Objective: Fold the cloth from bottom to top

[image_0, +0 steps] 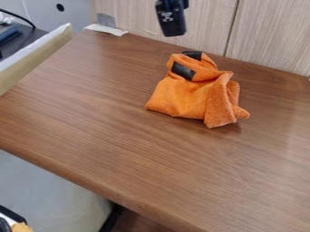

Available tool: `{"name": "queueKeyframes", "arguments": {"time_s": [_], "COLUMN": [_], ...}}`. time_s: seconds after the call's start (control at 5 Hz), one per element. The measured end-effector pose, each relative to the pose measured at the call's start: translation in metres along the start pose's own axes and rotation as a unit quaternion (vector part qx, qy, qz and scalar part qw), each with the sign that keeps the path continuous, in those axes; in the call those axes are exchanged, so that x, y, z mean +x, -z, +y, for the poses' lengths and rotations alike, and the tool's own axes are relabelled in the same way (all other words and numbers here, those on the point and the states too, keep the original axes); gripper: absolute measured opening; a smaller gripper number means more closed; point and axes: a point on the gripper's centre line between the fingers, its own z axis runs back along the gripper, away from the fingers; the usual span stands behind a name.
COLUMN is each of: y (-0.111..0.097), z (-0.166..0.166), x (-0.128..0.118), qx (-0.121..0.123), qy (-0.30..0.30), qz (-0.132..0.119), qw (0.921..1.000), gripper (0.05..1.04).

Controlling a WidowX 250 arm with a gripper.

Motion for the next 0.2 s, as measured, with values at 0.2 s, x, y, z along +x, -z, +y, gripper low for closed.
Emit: {"name": "queueKeyframes", "arguments": {"time_s": [0.2], "y": [-0.0007], "z": [0.0004], "x": [-0.0011], "qx": [0.001], "qy": [0.002], "qz": [0.001], "qw": [1.0000], "gripper": [1.001]}}
